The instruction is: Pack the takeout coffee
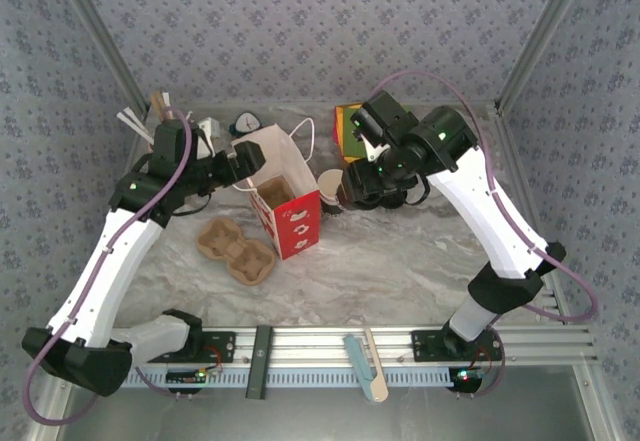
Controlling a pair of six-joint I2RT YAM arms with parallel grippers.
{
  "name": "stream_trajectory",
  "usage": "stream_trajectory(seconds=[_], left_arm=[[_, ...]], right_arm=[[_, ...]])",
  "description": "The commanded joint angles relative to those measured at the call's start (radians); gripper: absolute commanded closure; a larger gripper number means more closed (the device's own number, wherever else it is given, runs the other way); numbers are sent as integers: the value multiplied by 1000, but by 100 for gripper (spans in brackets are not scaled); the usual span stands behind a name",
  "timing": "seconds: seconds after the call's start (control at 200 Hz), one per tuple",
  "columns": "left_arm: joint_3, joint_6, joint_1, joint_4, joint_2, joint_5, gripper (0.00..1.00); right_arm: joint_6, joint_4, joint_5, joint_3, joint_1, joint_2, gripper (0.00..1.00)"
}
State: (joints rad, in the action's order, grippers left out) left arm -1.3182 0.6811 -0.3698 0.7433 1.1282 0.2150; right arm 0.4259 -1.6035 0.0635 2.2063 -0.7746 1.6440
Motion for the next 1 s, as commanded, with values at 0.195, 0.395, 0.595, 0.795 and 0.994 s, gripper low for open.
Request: stream_trajectory(seconds=[0.195,0.395,0.595,0.795,0.994], left_arm=[[29,11,-33,-59,12,16,0],[35,14,-47,-59,18,14,0],[40,21,-56,-95,22,14,0],[41,22,-62,-98,23,12,0],[40,23,-64,-92,15,-8,0]], right_arm=[[-27,16,-37,136,-15,30,33],[-33,39,-52,194,-19,49,33],[-36,97,-68,219,-26,52,33],[-32,149,-83,222,-36,63,33],[-27,195,-105,229,-46,96,32]])
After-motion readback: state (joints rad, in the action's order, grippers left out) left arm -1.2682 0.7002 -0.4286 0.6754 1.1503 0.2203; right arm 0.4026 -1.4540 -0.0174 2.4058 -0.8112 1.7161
